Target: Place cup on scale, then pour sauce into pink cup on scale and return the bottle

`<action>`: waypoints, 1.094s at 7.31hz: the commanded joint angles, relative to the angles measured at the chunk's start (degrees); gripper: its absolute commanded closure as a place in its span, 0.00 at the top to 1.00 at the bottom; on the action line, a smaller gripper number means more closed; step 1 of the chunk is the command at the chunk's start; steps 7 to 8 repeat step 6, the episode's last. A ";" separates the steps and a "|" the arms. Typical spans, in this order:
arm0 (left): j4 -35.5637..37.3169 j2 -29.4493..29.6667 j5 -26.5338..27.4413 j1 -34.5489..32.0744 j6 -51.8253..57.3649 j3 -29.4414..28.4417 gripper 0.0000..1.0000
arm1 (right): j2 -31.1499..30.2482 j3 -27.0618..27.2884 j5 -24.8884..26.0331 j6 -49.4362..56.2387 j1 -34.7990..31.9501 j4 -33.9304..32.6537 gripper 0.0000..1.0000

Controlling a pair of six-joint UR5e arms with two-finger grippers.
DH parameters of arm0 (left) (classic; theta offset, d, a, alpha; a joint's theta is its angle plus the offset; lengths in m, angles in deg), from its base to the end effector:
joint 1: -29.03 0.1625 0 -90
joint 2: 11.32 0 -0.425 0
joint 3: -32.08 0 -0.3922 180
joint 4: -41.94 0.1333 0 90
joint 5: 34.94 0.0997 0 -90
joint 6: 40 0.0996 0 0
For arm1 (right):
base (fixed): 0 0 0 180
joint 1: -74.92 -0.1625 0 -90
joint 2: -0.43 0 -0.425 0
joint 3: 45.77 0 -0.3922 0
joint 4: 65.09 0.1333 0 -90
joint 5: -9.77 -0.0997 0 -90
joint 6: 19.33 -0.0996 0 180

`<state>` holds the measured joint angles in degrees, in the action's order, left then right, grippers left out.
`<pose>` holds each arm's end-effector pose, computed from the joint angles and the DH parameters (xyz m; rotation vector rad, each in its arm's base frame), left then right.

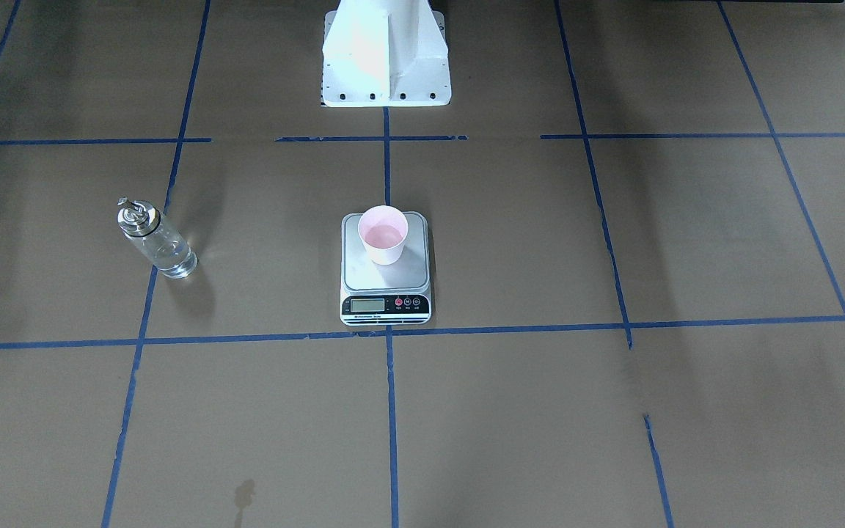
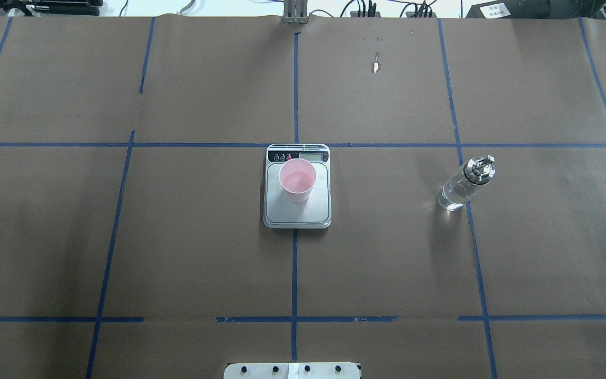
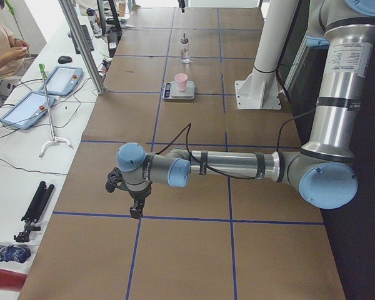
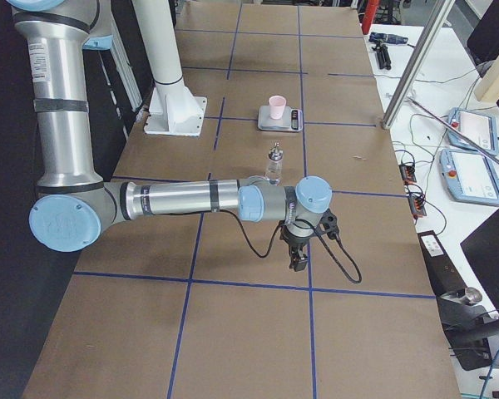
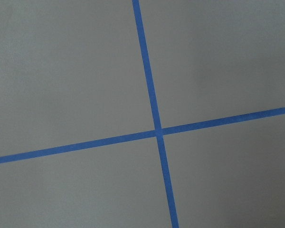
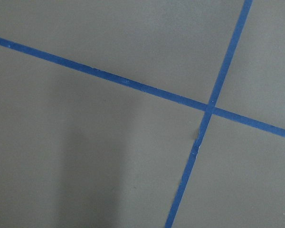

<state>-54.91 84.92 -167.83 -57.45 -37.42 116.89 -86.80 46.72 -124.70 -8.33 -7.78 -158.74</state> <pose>-0.0318 -0.5501 0.6364 0.1254 0.7491 0.1529 -0.0021 -0.5167 0.6193 0.0519 -0.7782 -0.3140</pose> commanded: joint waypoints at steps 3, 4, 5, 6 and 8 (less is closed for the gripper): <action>0.26 -0.09 0.00 -0.44 0.32 1.57 1.00 | 0.21 -0.03 0.09 -0.18 -0.09 0.04 1.00; 0.26 -0.01 0.00 -0.53 0.32 1.93 1.00 | 0.21 -0.03 0.09 -0.19 -0.09 0.04 1.00; 0.26 0.00 -0.09 -0.53 0.32 2.20 1.00 | 0.21 -0.03 0.09 -0.19 -0.09 0.04 1.00; 0.26 -0.53 0.08 -0.53 0.32 4.55 1.00 | 0.21 -0.21 0.09 -0.27 -0.09 -0.05 1.00; 0.26 -0.53 0.08 -0.53 0.32 4.55 1.00 | 0.21 -0.21 0.09 -0.27 -0.09 -0.05 1.00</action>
